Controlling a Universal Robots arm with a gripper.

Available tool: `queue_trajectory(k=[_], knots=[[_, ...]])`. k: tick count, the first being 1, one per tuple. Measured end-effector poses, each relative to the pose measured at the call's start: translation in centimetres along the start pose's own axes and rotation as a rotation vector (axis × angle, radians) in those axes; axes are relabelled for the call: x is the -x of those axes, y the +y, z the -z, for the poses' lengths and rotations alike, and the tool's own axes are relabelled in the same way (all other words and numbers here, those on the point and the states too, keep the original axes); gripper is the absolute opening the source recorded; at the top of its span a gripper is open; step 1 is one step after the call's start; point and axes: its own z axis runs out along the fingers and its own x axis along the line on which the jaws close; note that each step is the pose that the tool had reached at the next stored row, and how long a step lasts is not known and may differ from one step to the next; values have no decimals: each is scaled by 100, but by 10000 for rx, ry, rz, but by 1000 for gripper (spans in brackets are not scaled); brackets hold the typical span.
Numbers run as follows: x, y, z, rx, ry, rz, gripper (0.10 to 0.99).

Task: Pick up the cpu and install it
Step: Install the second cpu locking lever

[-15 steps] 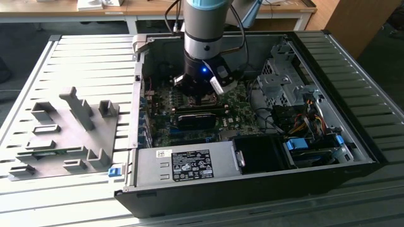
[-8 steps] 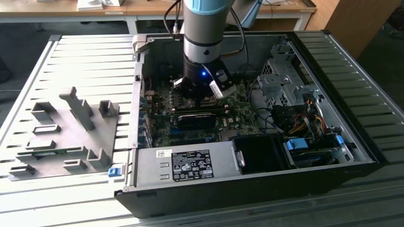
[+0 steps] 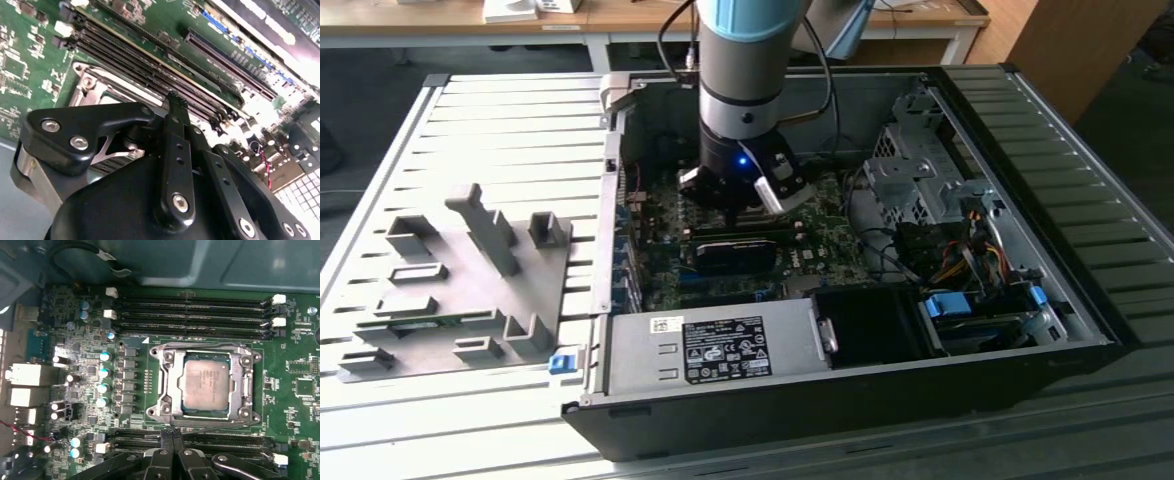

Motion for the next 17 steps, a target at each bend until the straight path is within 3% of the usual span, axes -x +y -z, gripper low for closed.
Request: queue_trajectory(k=[3,7,17], knots=[[-29,-11,-16,85,-4,2,106],[-30,-20,-56,281,-11,5,106],[-39,-45,-105,591,-19,12,106]])
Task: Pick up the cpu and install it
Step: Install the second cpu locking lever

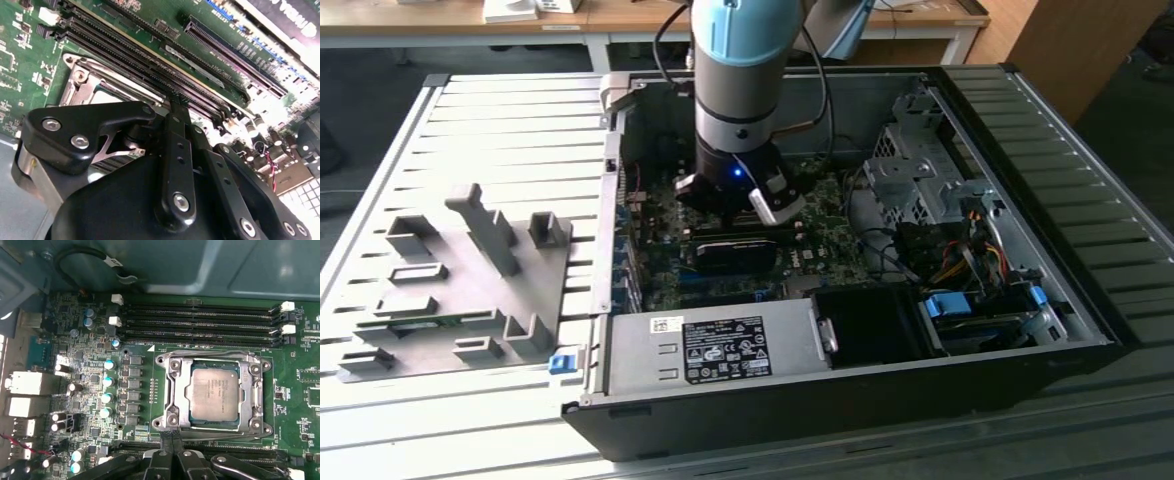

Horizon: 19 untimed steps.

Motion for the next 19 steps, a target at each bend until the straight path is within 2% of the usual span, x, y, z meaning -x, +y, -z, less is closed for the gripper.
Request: queue_trajectory(k=[7,9,14,19], knots=[[-32,-60,4,128,-7,6,106],[-40,-62,1,217,-9,10,106],[-53,-64,-15,526,-17,15,106],[-58,-69,-46,667,-21,17,106]])
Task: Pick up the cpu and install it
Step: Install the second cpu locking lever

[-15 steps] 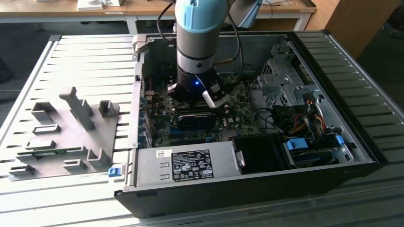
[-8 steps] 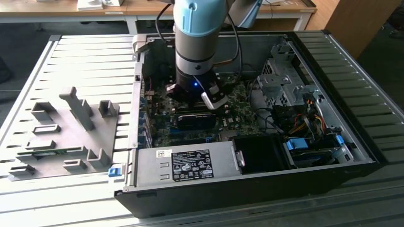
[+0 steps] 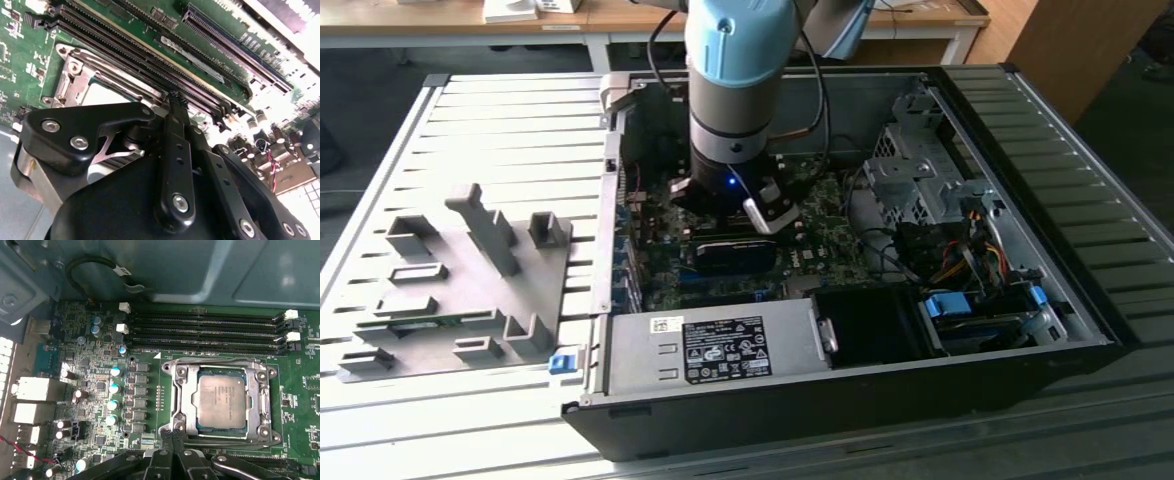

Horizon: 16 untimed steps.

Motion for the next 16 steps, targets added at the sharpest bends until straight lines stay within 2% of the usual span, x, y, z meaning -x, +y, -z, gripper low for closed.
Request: queue_trajectory(k=[3,7,11,13,16], knots=[[-10,-2,-10,68,-5,4,106],[-74,-1,-14,129,-4,2,106],[-78,-4,-25,209,-5,4,106],[-77,-6,-34,286,-8,6,106],[-77,-6,-35,305,-8,6,106]])
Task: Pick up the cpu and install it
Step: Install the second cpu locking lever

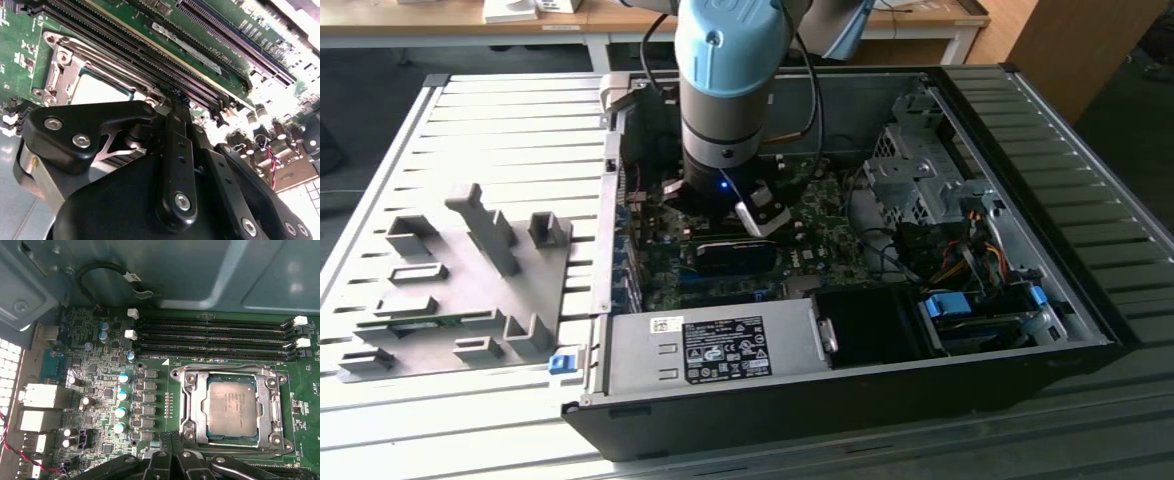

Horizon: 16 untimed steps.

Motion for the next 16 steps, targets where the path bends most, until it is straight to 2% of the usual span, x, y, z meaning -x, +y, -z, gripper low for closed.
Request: queue_trajectory(k=[5,13,16], knots=[[-2,-7,10,2,0,0,106],[-3,17,100,58,-2,2,106],[-3,26,134,121,-3,4,106]])
